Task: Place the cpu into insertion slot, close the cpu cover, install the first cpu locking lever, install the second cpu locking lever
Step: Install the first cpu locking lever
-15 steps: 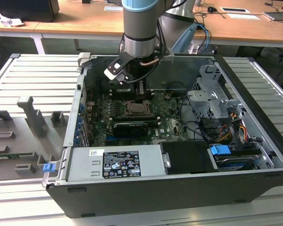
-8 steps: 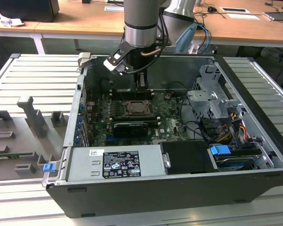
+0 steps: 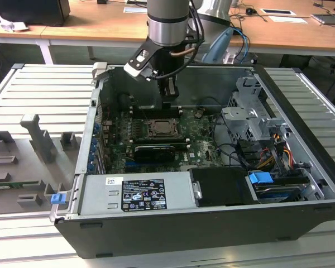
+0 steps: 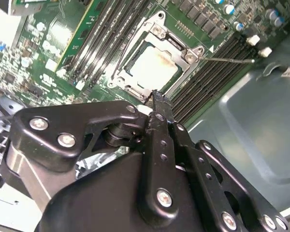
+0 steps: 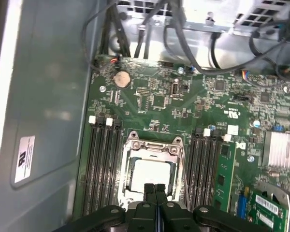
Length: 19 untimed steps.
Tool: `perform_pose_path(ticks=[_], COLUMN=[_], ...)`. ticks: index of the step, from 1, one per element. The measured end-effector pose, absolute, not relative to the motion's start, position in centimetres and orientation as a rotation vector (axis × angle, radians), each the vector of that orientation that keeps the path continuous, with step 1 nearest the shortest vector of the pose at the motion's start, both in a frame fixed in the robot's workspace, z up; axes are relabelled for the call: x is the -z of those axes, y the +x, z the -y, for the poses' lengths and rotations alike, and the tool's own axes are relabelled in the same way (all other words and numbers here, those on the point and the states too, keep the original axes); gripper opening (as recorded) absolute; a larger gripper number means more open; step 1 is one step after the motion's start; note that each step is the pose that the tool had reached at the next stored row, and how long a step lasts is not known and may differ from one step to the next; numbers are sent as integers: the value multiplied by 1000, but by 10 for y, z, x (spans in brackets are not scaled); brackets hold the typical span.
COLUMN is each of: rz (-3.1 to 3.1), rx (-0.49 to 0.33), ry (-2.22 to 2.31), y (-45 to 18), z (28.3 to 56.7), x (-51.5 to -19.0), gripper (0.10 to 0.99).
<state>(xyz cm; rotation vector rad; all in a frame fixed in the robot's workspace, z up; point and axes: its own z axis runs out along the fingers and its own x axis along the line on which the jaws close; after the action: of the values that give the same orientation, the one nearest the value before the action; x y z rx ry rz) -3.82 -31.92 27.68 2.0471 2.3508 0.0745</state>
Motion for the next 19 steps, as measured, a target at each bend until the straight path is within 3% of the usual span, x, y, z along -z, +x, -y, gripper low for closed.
perform_pose_path(ticks=[19], rz=[-2563], rx=[-78], ry=[1784], y=[-38], z=[319], x=[-277], gripper=[106])
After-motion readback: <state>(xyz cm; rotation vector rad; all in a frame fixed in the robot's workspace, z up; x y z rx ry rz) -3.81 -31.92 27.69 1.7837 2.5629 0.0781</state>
